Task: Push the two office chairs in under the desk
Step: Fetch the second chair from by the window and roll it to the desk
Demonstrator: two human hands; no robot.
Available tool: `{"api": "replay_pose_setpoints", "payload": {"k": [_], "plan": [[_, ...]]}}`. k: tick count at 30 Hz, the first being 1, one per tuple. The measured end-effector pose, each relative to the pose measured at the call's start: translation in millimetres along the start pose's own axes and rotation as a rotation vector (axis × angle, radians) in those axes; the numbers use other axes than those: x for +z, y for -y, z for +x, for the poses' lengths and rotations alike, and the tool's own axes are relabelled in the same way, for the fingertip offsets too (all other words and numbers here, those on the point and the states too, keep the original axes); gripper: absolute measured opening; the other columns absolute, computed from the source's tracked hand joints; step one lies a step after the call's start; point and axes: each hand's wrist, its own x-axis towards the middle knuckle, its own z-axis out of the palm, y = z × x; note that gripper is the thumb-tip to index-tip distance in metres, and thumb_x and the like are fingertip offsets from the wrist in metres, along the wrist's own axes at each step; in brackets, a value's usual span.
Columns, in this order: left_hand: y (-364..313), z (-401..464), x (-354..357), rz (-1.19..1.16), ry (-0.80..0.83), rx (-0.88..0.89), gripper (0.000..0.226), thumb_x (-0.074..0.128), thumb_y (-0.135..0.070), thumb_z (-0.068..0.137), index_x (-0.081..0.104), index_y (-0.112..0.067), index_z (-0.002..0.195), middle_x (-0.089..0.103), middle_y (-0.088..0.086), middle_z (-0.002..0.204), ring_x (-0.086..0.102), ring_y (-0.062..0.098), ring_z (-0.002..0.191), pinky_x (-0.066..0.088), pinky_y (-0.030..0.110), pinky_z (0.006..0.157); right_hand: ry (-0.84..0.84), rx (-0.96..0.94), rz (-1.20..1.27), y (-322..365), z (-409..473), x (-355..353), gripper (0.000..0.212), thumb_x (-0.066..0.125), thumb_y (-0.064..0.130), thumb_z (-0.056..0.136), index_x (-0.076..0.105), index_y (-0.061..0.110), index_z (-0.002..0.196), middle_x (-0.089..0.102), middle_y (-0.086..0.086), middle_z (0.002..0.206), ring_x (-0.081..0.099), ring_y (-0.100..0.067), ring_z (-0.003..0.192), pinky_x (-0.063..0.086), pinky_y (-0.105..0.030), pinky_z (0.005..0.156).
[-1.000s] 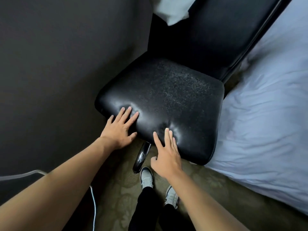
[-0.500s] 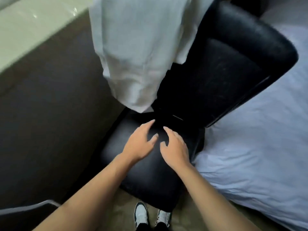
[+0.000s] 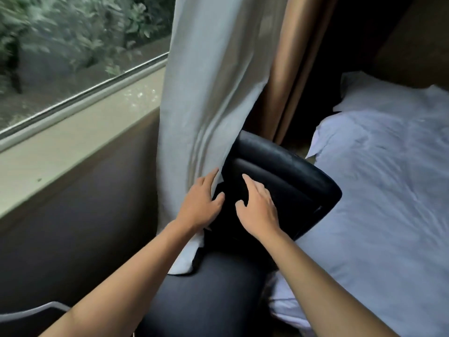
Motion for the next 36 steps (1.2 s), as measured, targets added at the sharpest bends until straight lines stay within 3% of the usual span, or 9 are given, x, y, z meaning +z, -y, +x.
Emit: {"api": "replay_pose_setpoints", "payload": {"k": [10, 14, 17, 19, 22, 27, 31, 33, 36], "plan": [[-53, 75, 24, 0.228, -0.171, -0.291, 0.09, 0.055, -0.034, 0.084, -0.004, -0.028, 0.151, 0.053, 0.011, 0.127, 0.058, 0.031, 0.102, 0.049, 0.041, 0.075, 0.002, -0.387, -0.095, -13, 78, -65, 0.057, 0.05, 0.023, 0.087, 0.041, 0.025, 0.143, 0.04, -0.004, 0.146, 0.032, -0.021, 0.135, 0.035, -0.039, 0.108], [-56, 110, 43, 0.209, -0.238, -0.43, 0.083, 0.054, -0.03, 0.083, 0.005, -0.024, 0.149, 0.063, 0.008, 0.102, 0.063, 0.028, 0.079, 0.044, 0.033, 0.061, -0.076, -0.536, -0.209, -27, 116, -89, 0.047, 0.053, 0.022, 0.082, 0.056, 0.019, 0.129, 0.048, -0.009, 0.138, 0.037, -0.027, 0.131, 0.035, -0.042, 0.103], [-46, 128, 38, 0.23, -0.304, -0.503, 0.048, 0.044, -0.024, 0.082, 0.035, -0.014, 0.128, 0.063, 0.009, 0.092, 0.055, 0.019, 0.064, 0.043, 0.029, 0.055, -0.022, -0.516, -0.335, -42, 133, -97, 0.055, 0.051, 0.025, 0.081, 0.046, 0.022, 0.136, 0.044, -0.009, 0.138, 0.035, -0.029, 0.129, 0.033, -0.043, 0.101], [-39, 137, 27, 0.346, -0.326, -0.557, 0.029, 0.04, -0.02, 0.084, 0.043, -0.011, 0.112, 0.062, 0.014, 0.094, 0.048, 0.024, 0.068, 0.039, 0.033, 0.061, 0.132, -0.518, -0.337, -54, 144, -96, 0.064, 0.049, 0.027, 0.084, 0.03, 0.029, 0.145, 0.04, -0.008, 0.139, 0.039, -0.03, 0.123, 0.036, -0.043, 0.099], [-40, 155, 6, 0.471, -0.38, -0.619, 0.027, 0.04, -0.018, 0.086, 0.043, -0.009, 0.112, 0.062, 0.019, 0.102, 0.054, 0.037, 0.084, 0.036, 0.036, 0.066, 0.315, -0.556, -0.351, -59, 151, -93, 0.072, 0.048, 0.029, 0.089, 0.011, 0.041, 0.15, 0.028, -0.006, 0.146, 0.047, -0.032, 0.115, 0.042, -0.044, 0.092], [-62, 196, -19, 0.339, -0.584, -0.596, 0.02, 0.042, -0.008, 0.083, 0.039, -0.009, 0.103, 0.061, 0.024, 0.103, 0.058, 0.044, 0.095, 0.041, 0.04, 0.07, 0.275, -0.577, -0.291, -67, 146, -90, 0.07, 0.047, 0.025, 0.089, 0.015, 0.043, 0.149, 0.03, -0.003, 0.144, 0.054, -0.032, 0.102, 0.045, -0.043, 0.082], [-92, 224, 13, 0.304, -0.135, -0.302, 0.057, 0.05, -0.026, 0.09, 0.033, -0.026, 0.145, 0.044, 0.01, 0.146, 0.045, 0.03, 0.13, 0.035, 0.042, 0.107, 0.219, -0.579, -0.259, -67, 147, -92, 0.067, 0.051, 0.022, 0.084, 0.027, 0.038, 0.144, 0.034, -0.004, 0.138, 0.056, -0.035, 0.098, 0.046, -0.042, 0.077], [-100, 218, 32, 0.543, 0.049, -0.298, 0.039, 0.042, -0.038, 0.093, 0.053, -0.033, 0.13, 0.057, 0.003, 0.136, 0.046, 0.024, 0.129, 0.024, 0.044, 0.11, 0.231, -0.572, -0.267, -70, 148, -95, 0.063, 0.052, 0.021, 0.084, 0.031, 0.034, 0.142, 0.036, -0.004, 0.135, 0.058, -0.035, 0.097, 0.045, -0.042, 0.075], [-95, 201, 35, 0.656, 0.051, -0.288, 0.037, 0.032, -0.035, 0.092, 0.067, -0.024, 0.085, 0.067, 0.001, 0.108, 0.05, 0.022, 0.117, 0.018, 0.048, 0.106, 0.254, -0.572, -0.243, -74, 144, -98, 0.067, 0.049, 0.021, 0.084, 0.025, 0.037, 0.144, 0.04, -0.003, 0.133, 0.06, -0.035, 0.095, 0.046, -0.043, 0.078]]}}
